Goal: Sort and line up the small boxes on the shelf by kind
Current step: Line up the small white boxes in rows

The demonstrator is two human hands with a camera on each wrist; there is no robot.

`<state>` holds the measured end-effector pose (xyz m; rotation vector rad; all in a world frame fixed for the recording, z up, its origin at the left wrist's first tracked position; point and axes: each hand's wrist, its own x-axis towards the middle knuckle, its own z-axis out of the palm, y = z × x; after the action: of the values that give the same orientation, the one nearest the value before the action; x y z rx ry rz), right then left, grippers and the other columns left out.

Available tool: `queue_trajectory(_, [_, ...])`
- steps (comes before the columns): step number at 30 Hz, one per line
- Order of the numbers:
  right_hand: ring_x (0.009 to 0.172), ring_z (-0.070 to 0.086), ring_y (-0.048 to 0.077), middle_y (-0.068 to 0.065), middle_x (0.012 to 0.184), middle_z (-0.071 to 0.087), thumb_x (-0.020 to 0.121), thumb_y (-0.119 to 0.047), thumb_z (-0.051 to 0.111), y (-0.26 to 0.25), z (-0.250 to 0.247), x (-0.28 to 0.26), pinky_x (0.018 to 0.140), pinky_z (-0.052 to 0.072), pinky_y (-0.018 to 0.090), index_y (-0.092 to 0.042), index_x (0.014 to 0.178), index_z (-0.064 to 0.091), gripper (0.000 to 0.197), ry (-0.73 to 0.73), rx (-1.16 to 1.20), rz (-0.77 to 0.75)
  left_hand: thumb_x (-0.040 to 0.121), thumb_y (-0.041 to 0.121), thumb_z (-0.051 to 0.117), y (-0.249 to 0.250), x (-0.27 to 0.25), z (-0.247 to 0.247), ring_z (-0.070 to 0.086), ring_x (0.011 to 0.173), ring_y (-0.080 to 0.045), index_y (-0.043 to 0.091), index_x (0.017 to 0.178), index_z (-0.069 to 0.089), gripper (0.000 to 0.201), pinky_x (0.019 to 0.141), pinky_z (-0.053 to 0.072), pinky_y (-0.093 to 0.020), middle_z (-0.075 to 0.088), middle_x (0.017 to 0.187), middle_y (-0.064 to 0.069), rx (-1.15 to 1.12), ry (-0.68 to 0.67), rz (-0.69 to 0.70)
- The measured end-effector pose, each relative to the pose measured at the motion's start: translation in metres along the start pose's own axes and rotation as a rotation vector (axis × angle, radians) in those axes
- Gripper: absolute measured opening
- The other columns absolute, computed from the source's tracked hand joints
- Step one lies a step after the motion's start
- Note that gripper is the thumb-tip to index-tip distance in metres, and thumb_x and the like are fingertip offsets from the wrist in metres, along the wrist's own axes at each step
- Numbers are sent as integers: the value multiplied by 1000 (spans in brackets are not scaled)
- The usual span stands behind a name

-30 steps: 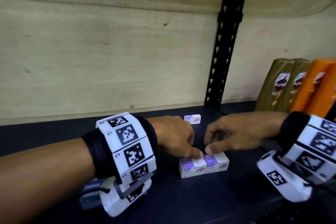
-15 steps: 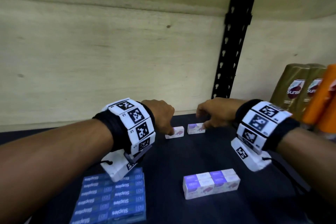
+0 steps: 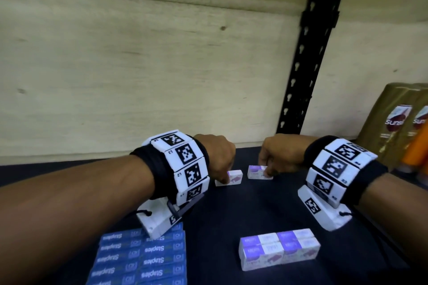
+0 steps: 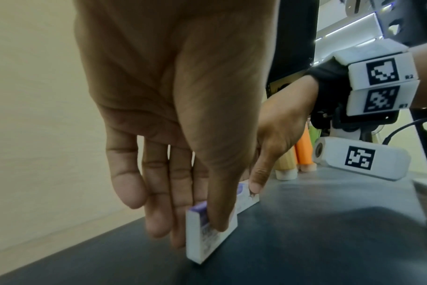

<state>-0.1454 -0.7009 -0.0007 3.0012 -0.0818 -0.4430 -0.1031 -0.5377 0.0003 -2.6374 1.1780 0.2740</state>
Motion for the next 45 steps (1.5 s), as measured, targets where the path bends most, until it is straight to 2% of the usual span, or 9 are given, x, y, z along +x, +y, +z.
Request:
queue_trajectory(5, [76,68,11,-4,83,75,87,-28,73,0,3,-24,76,54,25,-21,96,77,12,-70,18,-17,93,39,63,14,-18,-3,51,79,-14,13,107,71,31,53,36,-22,67,97,0,12,-43,65])
queue_trajectory(10, [82,72,13,-4,82,76,82,-26,75,0,8,-55,79,57,28,-25,93,78,11,-87,13,-32,93,34,65,31,-40,-1,47,56,-7,12,104,73,25,46,35,-12,52,57,11,11,-72,111])
queue_trajectory(14, [85,70,9,-11,80,73,84,-27,74,1,11,-79,86,56,28,-29,96,78,12,-141,23,-35,89,29,70,38,-57,4,47,49,-3,13,98,74,19,51,42,-17,70,72,1,-32,-82,99])
queue_trajectory(19, [80,66,6,-14,77,69,86,-29,73,3,14,-100,85,55,27,-30,97,77,12,-175,24,-34,86,24,74,42,-72,8,49,48,-5,12,97,74,17,40,39,-12,65,72,2,-84,-99,98])
queue_trajectory(27, [88,61,2,-16,98,69,90,-30,68,-6,14,-120,88,51,26,-35,119,66,29,-247,-2,-53,75,23,84,38,-89,16,66,89,-15,21,111,67,40,73,53,-28,71,104,3,-161,-112,133])
queue_trajectory(31, [105,57,7,-17,118,62,82,-36,77,-11,12,-126,95,48,30,-40,128,55,51,-301,-18,-38,69,41,85,43,-93,18,62,89,-14,26,116,61,55,75,52,-29,67,106,6,-165,-155,138])
queue_trajectory(34, [103,57,7,-17,114,60,78,-41,80,-16,15,-127,87,47,29,-41,126,54,54,-294,-9,-39,71,54,80,52,-93,19,63,91,-15,24,114,62,56,80,54,-33,66,104,5,-170,-134,114])
queue_trajectory(41, [75,48,0,-17,97,54,83,-41,74,-25,21,-125,63,38,20,-39,126,54,47,-201,-70,-102,76,54,76,66,-85,20,65,92,-19,19,114,65,52,77,55,-33,67,107,0,-175,-78,103])
queue_trajectory(45, [84,55,4,-15,103,59,82,-43,74,-27,22,-122,74,45,26,-38,126,54,48,-193,-68,-123,77,50,76,71,-81,20,64,90,-19,18,115,65,51,74,54,-32,67,107,-1,-176,-57,111])
